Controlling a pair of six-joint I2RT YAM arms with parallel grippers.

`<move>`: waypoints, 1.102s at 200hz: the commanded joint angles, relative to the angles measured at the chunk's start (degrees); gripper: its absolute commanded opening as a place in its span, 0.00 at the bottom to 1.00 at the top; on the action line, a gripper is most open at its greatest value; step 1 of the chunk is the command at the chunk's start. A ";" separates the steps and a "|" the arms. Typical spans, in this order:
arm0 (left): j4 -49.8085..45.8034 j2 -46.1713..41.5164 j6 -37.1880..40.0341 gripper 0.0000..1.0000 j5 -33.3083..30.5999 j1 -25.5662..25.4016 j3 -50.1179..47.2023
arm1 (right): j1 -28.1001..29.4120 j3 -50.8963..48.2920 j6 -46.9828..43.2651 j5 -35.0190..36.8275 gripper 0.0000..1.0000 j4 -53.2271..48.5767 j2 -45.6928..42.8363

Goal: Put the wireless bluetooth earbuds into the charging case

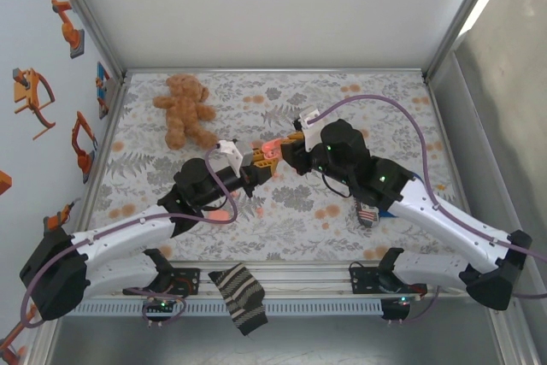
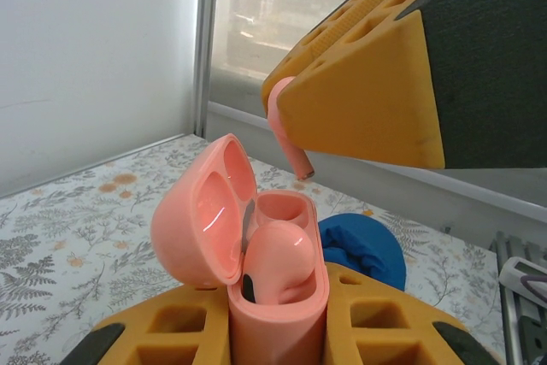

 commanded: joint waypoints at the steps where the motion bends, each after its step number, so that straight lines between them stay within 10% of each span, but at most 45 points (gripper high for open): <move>1: 2.82 -0.12 -1.15 0.00 -0.53 -0.30 1.87 | 0.52 0.85 -0.79 1.00 0.24 3.14 0.01; 220: 4.91 -0.63 -1.51 0.00 -2.97 -0.50 1.13 | 1.78 -2.20 -1.24 0.87 0.25 3.27 1.65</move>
